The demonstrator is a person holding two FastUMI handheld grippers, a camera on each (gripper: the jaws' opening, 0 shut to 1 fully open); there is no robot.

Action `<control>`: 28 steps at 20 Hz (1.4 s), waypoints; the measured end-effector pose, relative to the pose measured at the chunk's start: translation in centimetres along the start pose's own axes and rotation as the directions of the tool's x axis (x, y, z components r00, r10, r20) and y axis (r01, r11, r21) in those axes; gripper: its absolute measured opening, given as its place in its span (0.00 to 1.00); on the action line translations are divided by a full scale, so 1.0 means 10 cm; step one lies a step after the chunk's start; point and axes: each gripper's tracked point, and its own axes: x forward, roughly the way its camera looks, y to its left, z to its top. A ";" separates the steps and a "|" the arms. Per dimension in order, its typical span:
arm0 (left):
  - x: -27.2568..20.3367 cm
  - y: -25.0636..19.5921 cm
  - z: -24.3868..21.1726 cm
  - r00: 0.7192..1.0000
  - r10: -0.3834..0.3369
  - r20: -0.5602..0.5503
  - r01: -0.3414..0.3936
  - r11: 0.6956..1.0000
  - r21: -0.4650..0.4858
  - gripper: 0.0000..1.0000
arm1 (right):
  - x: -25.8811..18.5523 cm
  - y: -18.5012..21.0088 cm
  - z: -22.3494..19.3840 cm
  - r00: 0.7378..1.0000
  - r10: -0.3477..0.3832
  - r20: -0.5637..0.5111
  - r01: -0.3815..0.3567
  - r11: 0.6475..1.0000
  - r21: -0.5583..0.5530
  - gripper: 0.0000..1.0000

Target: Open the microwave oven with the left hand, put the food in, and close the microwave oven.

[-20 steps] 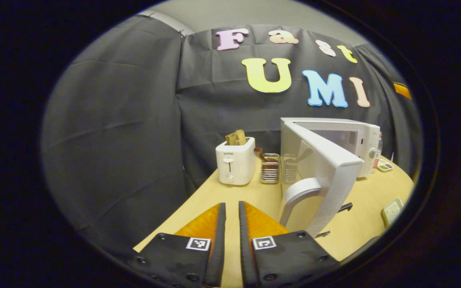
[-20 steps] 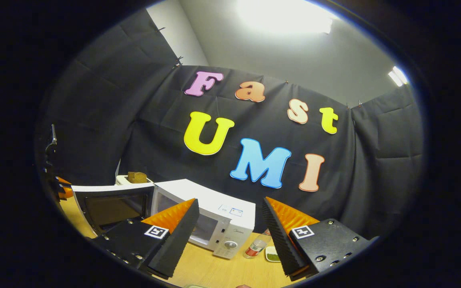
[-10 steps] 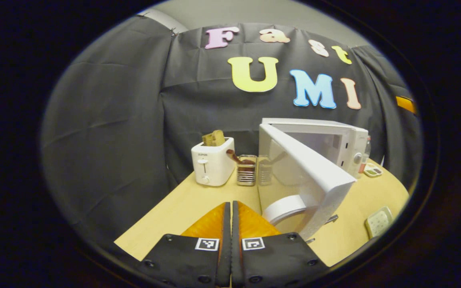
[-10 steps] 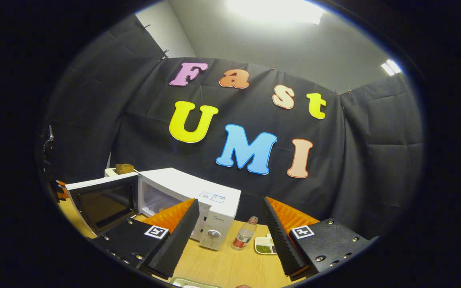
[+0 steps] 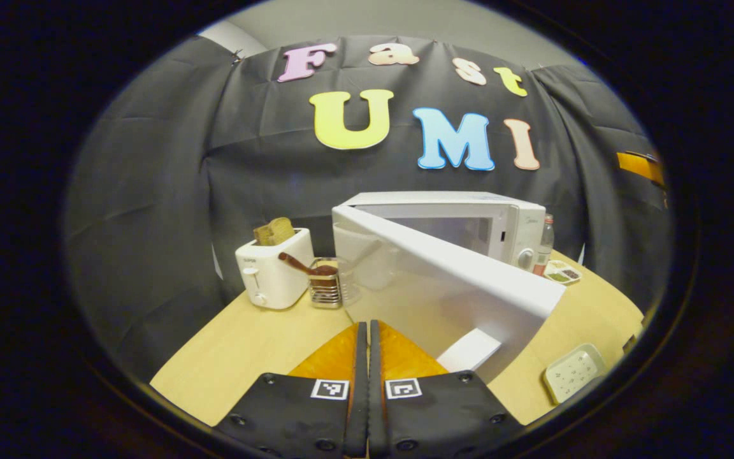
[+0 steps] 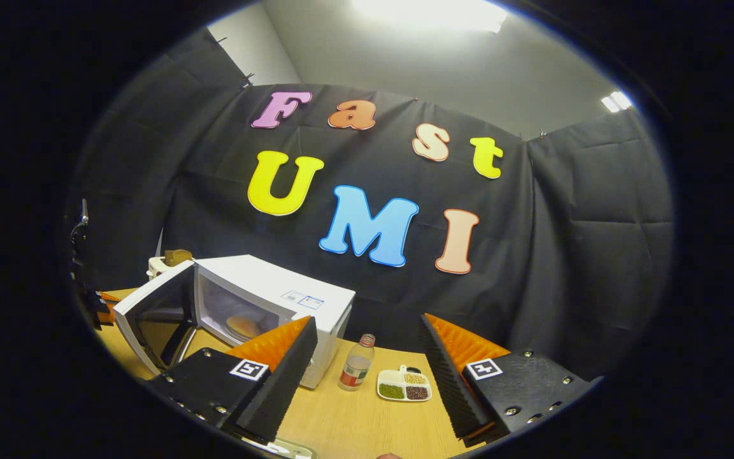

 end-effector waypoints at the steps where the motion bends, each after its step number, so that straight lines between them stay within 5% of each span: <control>1: 0.03 -0.09 0.04 1.000 -0.013 0.002 0.013 1.000 0.007 0.07 | -0.01 -0.06 -0.03 1.000 -0.004 -0.001 0.004 1.000 0.005 0.97; 22: 1.10 -1.71 0.60 0.962 -0.274 0.007 0.273 0.959 0.079 0.07 | -0.32 -1.21 -0.39 0.984 -0.177 -0.029 0.177 0.984 -0.007 0.97; 28: 1.41 -2.00 0.72 0.953 -0.302 0.003 0.300 0.950 0.089 0.07 | -0.42 -1.47 -0.51 0.972 -0.230 -0.050 0.230 0.973 -0.004 0.97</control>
